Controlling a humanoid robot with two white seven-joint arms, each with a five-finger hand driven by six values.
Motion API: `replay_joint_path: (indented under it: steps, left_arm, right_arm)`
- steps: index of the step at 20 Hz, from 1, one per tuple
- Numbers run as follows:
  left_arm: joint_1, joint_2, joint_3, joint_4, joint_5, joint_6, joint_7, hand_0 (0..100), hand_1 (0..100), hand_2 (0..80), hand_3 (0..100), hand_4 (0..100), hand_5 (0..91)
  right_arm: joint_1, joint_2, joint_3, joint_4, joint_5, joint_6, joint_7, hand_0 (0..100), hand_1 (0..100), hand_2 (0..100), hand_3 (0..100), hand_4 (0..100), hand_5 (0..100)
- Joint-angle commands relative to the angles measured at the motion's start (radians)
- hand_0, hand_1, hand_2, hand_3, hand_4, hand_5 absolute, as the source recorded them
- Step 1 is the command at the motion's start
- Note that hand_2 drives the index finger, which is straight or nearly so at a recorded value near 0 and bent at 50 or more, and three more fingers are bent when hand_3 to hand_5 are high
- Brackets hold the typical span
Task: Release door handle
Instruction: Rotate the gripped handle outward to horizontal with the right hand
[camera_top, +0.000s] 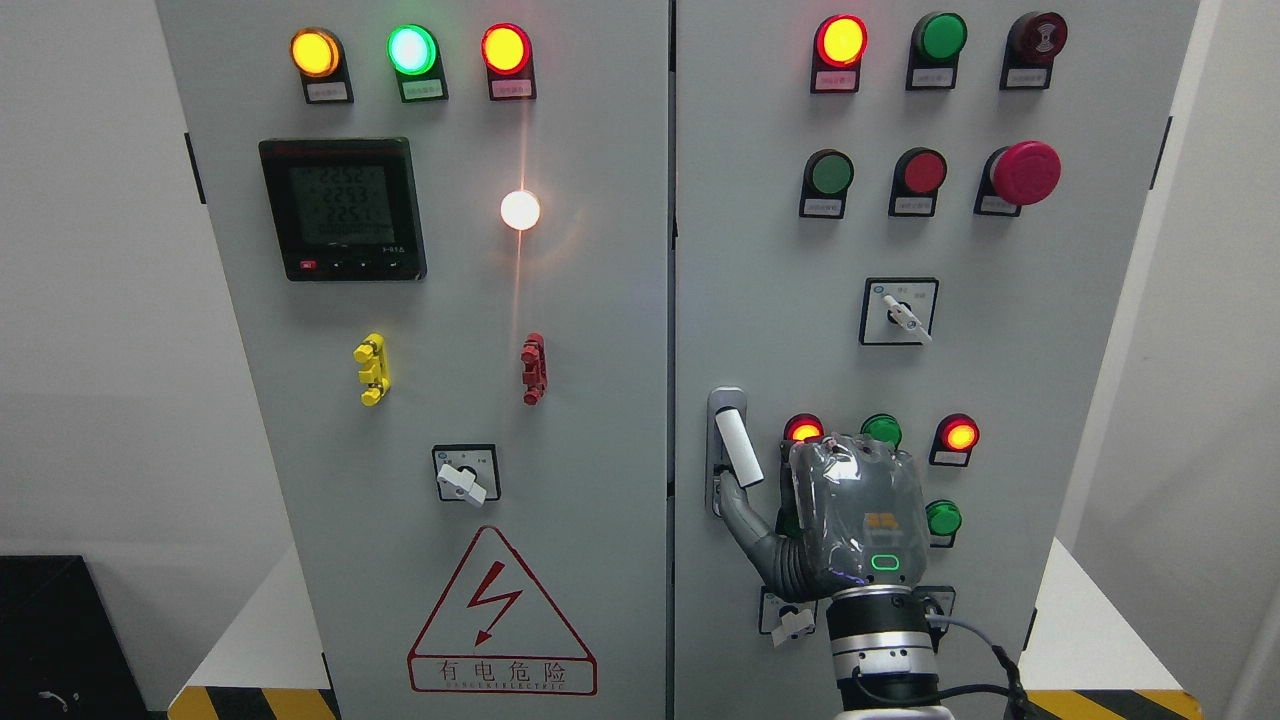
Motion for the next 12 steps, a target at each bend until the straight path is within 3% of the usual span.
replay_joint_path:
  steps: [1, 12]
  left_arm:
    - [0.018, 0.0, 0.0, 0.001, 0.001, 0.0, -0.001, 12, 56, 0.0, 0, 0, 0.0]
    - [0.018, 0.0, 0.0, 0.001, 0.0, 0.0, -0.001, 12, 56, 0.0, 0, 0, 0.0]
  right_arm:
    - [0.0, 0.0, -0.004, -0.002, 0.0, -0.002, 0.0, 48, 32, 93, 100, 100, 98]
    - [0.0, 0.0, -0.011, -0.007, 0.003, 0.0, 0.0, 48, 33, 93, 100, 100, 99]
